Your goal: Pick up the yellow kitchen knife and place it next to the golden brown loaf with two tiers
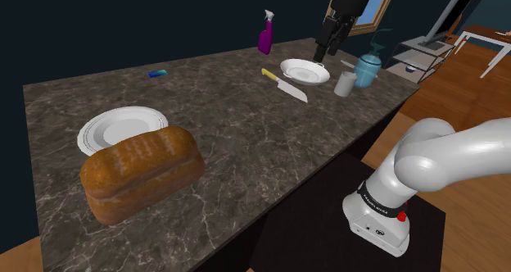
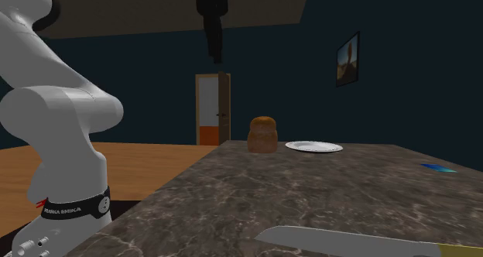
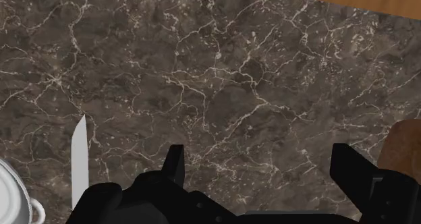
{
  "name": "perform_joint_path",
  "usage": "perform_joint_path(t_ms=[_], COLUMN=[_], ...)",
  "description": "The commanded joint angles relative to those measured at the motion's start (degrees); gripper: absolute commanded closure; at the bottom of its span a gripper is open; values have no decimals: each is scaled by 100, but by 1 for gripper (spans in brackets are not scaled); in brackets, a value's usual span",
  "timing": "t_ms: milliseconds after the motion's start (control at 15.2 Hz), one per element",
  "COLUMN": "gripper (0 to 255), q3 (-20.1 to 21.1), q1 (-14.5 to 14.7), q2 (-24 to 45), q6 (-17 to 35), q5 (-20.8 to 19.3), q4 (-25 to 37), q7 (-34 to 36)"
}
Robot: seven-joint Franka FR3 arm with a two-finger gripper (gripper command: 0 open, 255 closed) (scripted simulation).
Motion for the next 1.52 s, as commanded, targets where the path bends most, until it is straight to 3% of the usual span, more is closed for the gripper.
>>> perform_joint_path(t_ms=[0, 792, 1452], gripper=[0, 0, 0], q3=[0, -1072, -1776], q1=[0, -342, -583], q2=[0, 1985, 4065], q6=[0, 1119, 1566], q5=[0, 20, 585], q4=[0, 421, 1514], q7=[0, -1032, -1994])
